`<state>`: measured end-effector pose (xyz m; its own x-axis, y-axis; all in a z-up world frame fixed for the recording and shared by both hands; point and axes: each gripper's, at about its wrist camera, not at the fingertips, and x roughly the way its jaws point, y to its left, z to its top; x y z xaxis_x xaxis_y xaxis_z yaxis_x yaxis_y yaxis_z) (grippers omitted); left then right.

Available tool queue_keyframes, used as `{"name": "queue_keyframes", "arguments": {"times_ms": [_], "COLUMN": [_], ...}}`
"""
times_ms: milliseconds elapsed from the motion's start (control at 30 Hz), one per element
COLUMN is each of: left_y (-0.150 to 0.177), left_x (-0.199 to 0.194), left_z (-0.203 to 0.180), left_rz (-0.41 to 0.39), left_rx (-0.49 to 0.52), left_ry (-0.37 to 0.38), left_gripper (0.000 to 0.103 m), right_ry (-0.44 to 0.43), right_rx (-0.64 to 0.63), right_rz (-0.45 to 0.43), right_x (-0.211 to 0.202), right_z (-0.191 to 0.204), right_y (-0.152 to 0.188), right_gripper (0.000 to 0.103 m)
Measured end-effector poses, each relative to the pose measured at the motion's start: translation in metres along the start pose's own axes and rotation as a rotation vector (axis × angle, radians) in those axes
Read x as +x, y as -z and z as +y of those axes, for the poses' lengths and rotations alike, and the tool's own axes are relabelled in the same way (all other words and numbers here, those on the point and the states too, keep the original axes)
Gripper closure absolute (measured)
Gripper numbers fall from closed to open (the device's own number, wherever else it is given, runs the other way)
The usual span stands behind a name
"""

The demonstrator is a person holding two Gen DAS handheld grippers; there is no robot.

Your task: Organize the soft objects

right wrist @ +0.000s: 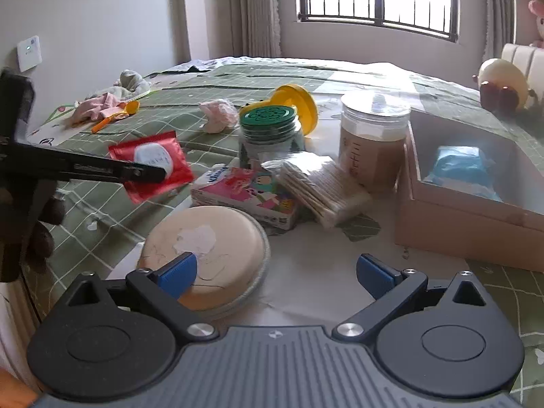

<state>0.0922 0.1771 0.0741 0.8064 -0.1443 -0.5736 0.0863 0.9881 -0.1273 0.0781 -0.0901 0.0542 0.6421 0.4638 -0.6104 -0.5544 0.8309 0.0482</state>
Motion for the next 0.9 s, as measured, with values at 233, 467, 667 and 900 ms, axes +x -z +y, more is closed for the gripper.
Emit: {"name": "queue_keyframes", "arguments": {"times_ms": [233, 467, 667, 900], "left_y": [-0.003, 0.005, 0.006, 0.015], "left_x": [0.014, 0.039, 0.046, 0.039], "left_z": [0.001, 0.0, 0.004, 0.011], "left_rz": [0.037, 0.108, 0.089, 0.099], "left_rx": [-0.013, -0.026, -0.054, -0.08], "left_ry": [-0.003, 0.019, 0.042, 0.087], "left_gripper": [0.086, 0.086, 0.087, 0.088], "right_ry": [0.044, -0.04, -0.187, -0.237], "right_rx": [0.061, 0.118, 0.237, 0.263], "right_rz": [-0.005, 0.014, 0.057, 0.121], "right_x": [0.001, -0.002, 0.015, 0.05], "right_z": [-0.017, -0.024, -0.02, 0.002], "right_y": [0.004, 0.004, -0.007, -0.011], "right_gripper": [0.002, 0.002, 0.002, 0.003]}}
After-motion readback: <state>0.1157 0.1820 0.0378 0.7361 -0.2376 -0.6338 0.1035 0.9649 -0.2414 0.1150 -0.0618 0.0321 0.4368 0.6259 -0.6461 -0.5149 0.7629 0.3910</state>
